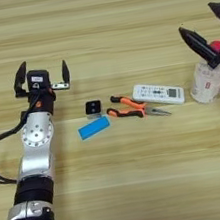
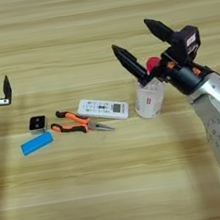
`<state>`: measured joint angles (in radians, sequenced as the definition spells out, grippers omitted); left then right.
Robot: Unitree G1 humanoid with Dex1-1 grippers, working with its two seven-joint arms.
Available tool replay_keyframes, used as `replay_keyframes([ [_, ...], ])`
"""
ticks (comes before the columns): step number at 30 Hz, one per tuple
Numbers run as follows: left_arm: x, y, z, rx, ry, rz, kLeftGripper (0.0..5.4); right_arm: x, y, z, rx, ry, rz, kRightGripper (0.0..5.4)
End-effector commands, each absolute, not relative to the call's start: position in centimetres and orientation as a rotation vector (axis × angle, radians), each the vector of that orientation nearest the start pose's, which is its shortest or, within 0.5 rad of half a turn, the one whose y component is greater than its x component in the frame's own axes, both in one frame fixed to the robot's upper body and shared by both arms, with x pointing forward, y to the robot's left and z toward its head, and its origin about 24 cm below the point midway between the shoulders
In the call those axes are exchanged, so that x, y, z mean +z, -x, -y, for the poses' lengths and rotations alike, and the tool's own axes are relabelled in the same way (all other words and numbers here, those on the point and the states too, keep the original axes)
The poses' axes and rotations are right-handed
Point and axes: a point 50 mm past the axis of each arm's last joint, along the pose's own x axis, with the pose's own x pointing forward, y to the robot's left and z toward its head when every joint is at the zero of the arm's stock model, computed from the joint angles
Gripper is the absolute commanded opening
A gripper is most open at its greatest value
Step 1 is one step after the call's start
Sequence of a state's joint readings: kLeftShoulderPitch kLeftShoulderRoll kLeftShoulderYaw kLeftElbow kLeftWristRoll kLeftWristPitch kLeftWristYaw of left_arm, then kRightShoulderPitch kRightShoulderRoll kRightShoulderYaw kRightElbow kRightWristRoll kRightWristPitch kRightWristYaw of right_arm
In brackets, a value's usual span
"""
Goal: Move the objects on the table
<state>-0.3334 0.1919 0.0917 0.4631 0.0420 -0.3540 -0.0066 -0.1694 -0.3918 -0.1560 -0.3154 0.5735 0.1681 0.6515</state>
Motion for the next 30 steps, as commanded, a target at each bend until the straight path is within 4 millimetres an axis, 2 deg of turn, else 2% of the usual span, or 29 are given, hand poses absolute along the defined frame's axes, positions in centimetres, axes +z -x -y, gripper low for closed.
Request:
replay_keyframes([
  [1, 7.1, -31.5, -19.2, 0.012, -0.238, 0.237, 5.40, 16.3, -24.2, 16.9, 0.861, -0.046, 0.343, 5.36],
  [13, 7.1, -31.5, -19.1, 0.011, -0.238, 0.238, 5.40, 13.8, -21.8, 14.0, 1.085, -0.035, 0.199, 5.36],
  [25, 7.1, -31.5, -19.2, 0.011, -0.238, 0.237, 5.40, 10.4, -21.8, 12.8, 1.108, 0.018, 0.057, 5.36],
  [30, 7.1, -31.5, -19.2, 0.010, -0.238, 0.237, 5.40, 9.6, -22.2, 12.8, 1.091, 0.033, 0.026, 5.36],
])
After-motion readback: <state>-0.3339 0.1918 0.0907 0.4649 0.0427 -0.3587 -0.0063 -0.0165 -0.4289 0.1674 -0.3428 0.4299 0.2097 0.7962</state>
